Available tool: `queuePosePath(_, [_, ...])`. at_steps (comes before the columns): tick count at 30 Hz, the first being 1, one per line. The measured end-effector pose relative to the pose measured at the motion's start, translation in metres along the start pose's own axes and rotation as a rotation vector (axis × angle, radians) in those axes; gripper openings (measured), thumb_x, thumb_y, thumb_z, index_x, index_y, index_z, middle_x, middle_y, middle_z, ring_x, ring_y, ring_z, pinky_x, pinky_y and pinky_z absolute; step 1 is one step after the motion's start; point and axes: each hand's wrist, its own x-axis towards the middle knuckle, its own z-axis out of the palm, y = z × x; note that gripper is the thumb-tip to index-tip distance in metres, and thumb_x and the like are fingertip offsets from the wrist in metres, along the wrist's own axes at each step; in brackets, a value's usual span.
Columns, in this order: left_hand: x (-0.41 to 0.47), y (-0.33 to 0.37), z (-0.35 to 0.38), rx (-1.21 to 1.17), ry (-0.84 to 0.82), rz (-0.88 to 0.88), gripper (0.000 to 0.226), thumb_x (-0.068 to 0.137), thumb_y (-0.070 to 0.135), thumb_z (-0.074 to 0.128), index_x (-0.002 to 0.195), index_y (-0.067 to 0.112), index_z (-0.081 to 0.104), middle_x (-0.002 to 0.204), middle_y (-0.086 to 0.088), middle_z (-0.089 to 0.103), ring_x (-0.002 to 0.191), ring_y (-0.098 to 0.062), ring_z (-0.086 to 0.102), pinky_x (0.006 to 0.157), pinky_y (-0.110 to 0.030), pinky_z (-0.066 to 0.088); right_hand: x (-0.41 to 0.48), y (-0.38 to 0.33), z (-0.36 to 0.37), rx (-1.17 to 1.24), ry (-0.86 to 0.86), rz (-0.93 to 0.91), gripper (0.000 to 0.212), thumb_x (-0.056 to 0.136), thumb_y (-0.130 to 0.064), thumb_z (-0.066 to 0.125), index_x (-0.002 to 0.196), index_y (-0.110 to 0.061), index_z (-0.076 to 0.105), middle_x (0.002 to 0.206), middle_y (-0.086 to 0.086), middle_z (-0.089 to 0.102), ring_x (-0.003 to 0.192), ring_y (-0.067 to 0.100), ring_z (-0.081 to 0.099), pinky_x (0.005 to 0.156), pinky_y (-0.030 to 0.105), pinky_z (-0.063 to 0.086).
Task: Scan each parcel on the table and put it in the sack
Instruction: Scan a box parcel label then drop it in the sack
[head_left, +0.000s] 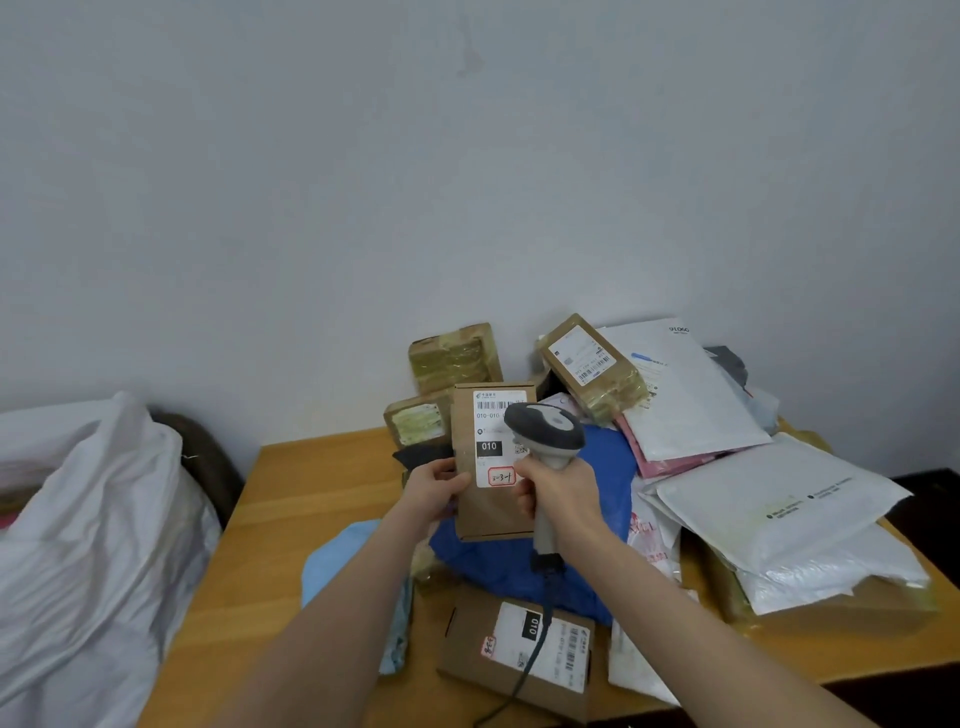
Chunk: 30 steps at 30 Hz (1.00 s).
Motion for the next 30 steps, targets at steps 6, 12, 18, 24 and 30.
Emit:
queuePosePath(6, [-0.018,-0.01,-0.046,-0.051,0.104,-0.032,0.042,0.092,0.018,0.063,0.132,0.009,0.051,0.106,-0.004,0.063,0.084,-0.017,0.063,0.062,-0.027,0.053,0.0,-0.003,0.036,0.073,-0.074,0.055,0.006,0.085,-0.008,0.067,0.081,-0.005,0.066,0.064,0.01,0.067,0.056,0.018,0.059,0.068,0.035,0.053])
queuePosePath(12, [-0.028,-0.014,-0.124,-0.152,0.187,-0.022,0.046,0.092,0.022,0.063,0.133,0.009,0.049,0.094,0.0,0.066,0.078,-0.015,0.066,0.053,-0.024,0.053,-0.001,-0.011,0.108,0.02,-0.144,0.076,0.004,0.083,-0.003,0.066,0.08,0.0,0.067,0.06,0.009,0.065,0.048,0.015,0.056,0.055,0.029,0.05])
queuePosePath(18, [-0.018,-0.025,-0.24,-0.214,0.284,0.017,0.047,0.092,0.025,0.063,0.134,0.009,0.049,0.095,0.0,0.065,0.076,-0.015,0.065,0.06,-0.027,0.056,0.001,-0.004,0.237,0.011,-0.236,0.096,0.007,0.084,-0.003,0.066,0.078,0.0,0.066,0.06,0.01,0.065,0.048,0.017,0.056,0.053,0.029,0.048])
queuePosePath(24, [0.013,-0.046,-0.392,-0.207,0.358,0.041,0.045,0.09,0.029,0.065,0.129,0.008,0.054,0.098,-0.004,0.069,0.083,-0.018,0.068,0.059,-0.026,0.056,-0.001,0.01,0.409,0.002,-0.314,0.14,0.004,0.084,-0.004,0.067,0.081,-0.001,0.067,0.063,0.008,0.066,0.048,0.015,0.056,0.053,0.026,0.049])
queuePosePath(30, [0.038,-0.043,-0.534,-0.255,0.412,0.059,0.046,0.089,0.028,0.067,0.128,0.007,0.055,0.101,-0.007,0.071,0.086,-0.021,0.071,0.068,-0.033,0.059,-0.004,0.008,0.533,0.052,-0.323,0.189,0.007,0.083,-0.006,0.068,0.078,-0.002,0.064,0.058,0.007,0.065,0.049,0.015,0.057,0.057,0.029,0.053])
